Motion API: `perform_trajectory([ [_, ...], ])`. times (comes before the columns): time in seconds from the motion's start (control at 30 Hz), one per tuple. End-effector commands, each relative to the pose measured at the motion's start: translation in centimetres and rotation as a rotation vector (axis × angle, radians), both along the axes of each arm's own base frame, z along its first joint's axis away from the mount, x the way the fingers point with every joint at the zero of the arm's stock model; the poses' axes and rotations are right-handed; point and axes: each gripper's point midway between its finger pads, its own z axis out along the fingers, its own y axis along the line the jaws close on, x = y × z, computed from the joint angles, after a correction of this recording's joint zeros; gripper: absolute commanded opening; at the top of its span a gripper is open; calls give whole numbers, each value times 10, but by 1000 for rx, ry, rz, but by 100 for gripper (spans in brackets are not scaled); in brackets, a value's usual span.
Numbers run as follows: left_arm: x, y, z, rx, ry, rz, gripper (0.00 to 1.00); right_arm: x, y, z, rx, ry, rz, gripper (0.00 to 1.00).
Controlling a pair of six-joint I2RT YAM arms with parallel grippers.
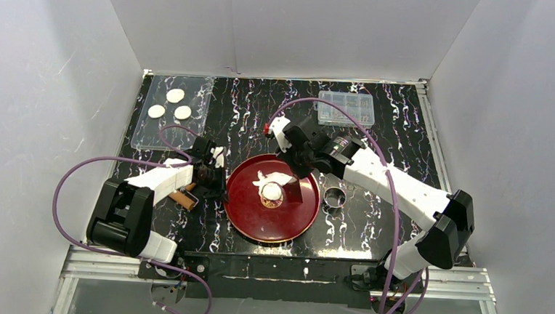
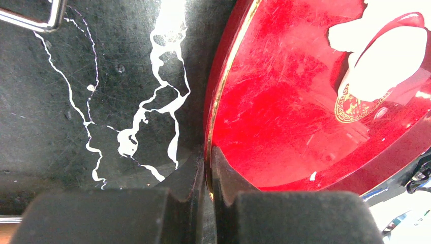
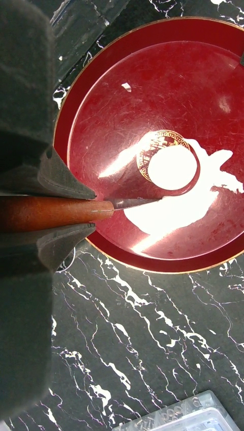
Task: Roll out the dumpling wrappers from the dough
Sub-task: Remove the dumpling wrapper from the work surface.
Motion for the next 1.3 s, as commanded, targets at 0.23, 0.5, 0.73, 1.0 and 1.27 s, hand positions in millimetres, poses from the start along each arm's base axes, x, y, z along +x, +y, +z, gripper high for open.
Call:
perform_trajectory([
  [0.23, -11, 1, 3, 5, 21, -85, 0, 53, -41, -7, -186, -146, -118, 1],
  [0.5, -11, 1, 4, 6, 17, -84, 0, 54, -41, -3, -187, -139, -111, 1],
  [0.73, 4, 9, 4, 60, -21, -99, 0, 13, -28, 16, -15, -27, 6, 1],
  [1.0, 16, 10, 2, 86, 4, -182, 0, -20, -43, 29, 9, 69, -5, 1],
  [1.27, 40, 5, 3, 99, 19, -248, 0, -37, -40, 49, 117, 107, -12, 1],
])
